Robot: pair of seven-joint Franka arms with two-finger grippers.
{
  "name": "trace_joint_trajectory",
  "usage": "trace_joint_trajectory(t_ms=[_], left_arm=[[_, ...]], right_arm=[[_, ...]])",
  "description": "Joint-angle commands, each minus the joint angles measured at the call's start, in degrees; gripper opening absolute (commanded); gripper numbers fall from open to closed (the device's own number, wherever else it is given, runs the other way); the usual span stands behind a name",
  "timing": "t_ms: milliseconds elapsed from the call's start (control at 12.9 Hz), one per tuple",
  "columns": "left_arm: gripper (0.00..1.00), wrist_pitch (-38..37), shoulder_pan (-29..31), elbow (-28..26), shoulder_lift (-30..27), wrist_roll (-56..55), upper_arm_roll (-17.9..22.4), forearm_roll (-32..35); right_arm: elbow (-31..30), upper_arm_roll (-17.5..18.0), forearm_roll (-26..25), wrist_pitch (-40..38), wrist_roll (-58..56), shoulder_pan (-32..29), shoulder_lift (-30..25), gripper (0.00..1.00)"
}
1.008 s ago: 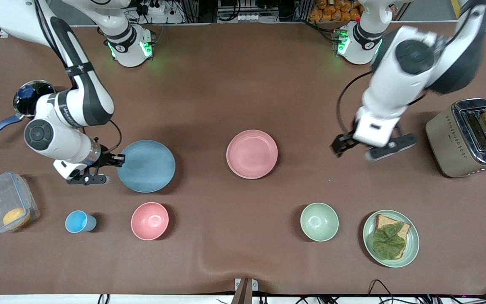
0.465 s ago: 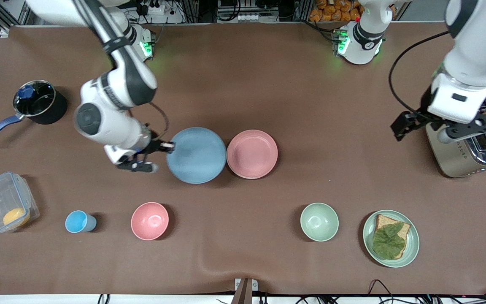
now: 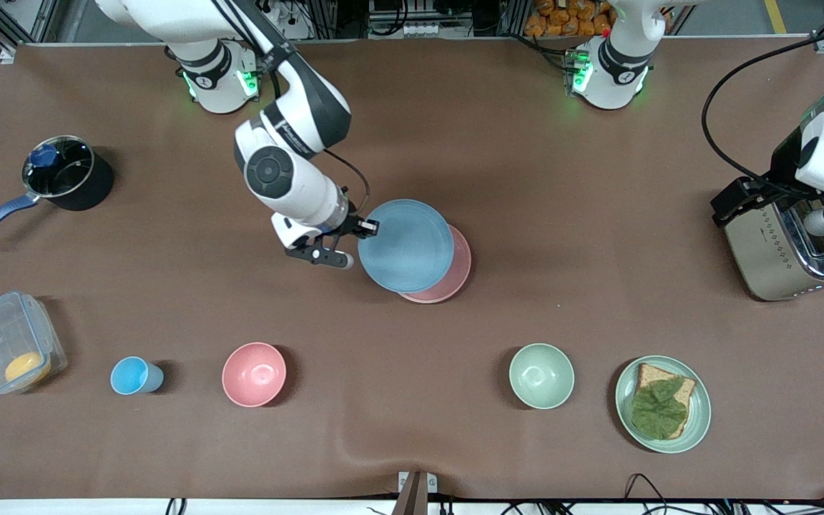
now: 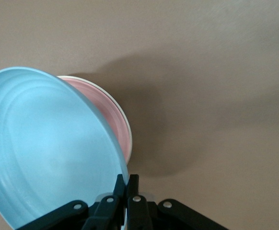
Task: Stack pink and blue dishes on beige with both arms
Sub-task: 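Lower the blue plate onto the pink plate and open the right gripper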
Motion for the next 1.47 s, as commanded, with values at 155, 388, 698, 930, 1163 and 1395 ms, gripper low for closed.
trace_joint_trajectory(t_ms=[155,388,698,930,1163,1395], left_arm=[[1.00,-2.35,-0.15,0.14,-0.75,0.50,0.41,-0.85],[1.00,-2.53,-0.07,0.14,-1.01,0.59,1.12,-0.93],[1.00,-2.45,1.42,0.23,-1.10,0.41,1.03,-1.46],[1.00,-2.44,1.43,0.23,-1.10,0.41,1.03,-1.46],[1.00,-2.44,1.51,0.31,-1.01,0.67,1.03,-1.55],[1.00,-2.36,1.52,0.32,-0.92,0.94,1.03,-1.55]], right_arm=[[1.71,-0.68,5.87,3.44,4.86,3.11,3.79,0.00],[1.71,-0.76,5.79,3.62,6.18,3.02,4.93,0.00],[1.71,-0.77,5.88,5.73,7.50,3.90,6.86,0.00],[1.71,-0.76,5.79,6.17,7.59,4.25,7.57,0.00],[1.71,-0.85,5.53,5.73,7.50,4.60,7.66,0.00],[1.53,-1.55,3.17,5.20,7.24,4.95,7.04,1.00]])
